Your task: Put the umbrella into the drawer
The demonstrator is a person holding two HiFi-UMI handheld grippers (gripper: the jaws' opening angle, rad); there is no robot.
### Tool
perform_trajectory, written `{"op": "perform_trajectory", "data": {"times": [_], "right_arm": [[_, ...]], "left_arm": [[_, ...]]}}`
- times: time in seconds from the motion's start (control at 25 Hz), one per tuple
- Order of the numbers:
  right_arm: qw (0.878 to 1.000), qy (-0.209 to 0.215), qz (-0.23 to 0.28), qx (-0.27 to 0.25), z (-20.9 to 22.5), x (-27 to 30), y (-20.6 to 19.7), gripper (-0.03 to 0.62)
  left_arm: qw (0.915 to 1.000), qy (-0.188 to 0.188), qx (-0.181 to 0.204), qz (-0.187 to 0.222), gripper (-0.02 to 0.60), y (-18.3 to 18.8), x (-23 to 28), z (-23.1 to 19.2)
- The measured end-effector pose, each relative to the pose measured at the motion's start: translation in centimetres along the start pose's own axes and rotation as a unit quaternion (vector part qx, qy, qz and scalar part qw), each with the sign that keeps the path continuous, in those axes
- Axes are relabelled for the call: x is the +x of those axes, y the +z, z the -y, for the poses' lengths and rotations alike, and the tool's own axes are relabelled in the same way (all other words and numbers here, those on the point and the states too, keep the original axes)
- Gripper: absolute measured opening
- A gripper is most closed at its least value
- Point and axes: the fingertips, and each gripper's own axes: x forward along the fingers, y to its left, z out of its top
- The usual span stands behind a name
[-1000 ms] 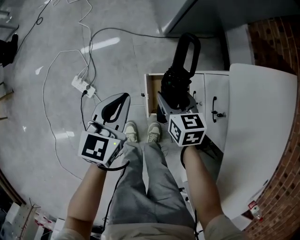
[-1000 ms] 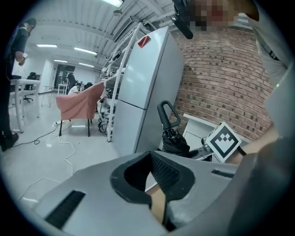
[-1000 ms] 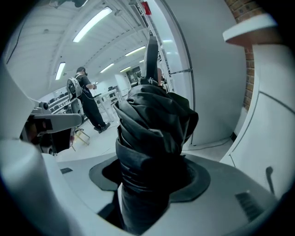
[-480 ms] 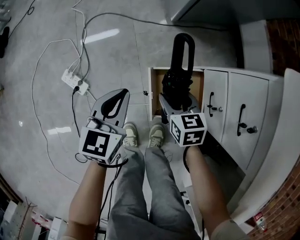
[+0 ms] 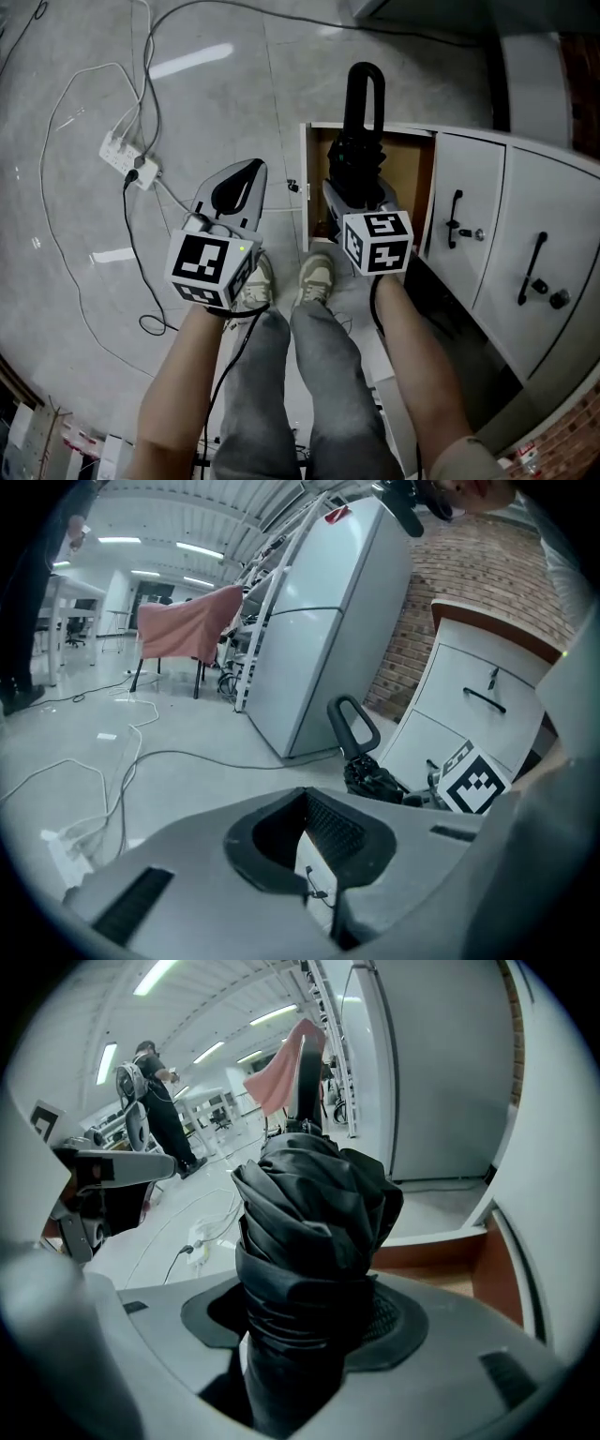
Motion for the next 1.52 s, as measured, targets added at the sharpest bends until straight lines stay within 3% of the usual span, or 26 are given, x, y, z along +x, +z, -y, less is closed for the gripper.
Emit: {"op": "perform_trajectory", "data": {"times": [0.56, 0.8, 1.04, 1.24, 1.36, 1.52], "right_arm": [[0.999, -0.003, -0.039, 0.024, 2.9, 9.6, -8.2, 0.273], [0.998, 0.003, -0.047, 0.032, 3.4, 11.6, -10.9, 0.273], [0.998, 0.010, -0.058, 0.037, 3.7, 12.3, -12.2, 0.275], [0.999, 0.018, -0.041, 0.024, 3.9, 12.0, -12.1, 0.294], [0.999, 0.009, -0.043, 0.028, 3.9, 11.2, -11.8, 0.347], [0.998, -0.010, -0.051, 0.035, 3.4, 9.2, -10.6, 0.354]], "left_arm": [[0.9987, -0.022, 0.001, -0.046, 0.008, -9.8, 5.7, -1.3], [0.9971, -0.023, -0.033, -0.065, 0.008, -12.5, 6.7, -0.9], [0.9951, -0.033, -0.051, -0.078, 0.008, -13.8, 6.8, -0.1], [0.9941, -0.034, -0.038, -0.096, 0.008, -14.6, 6.8, 0.3], [0.9939, -0.038, -0.039, -0.096, 0.008, -13.6, 6.4, 0.5], [0.9944, -0.035, -0.037, -0.092, 0.008, -11.1, 5.3, 0.6]]}}
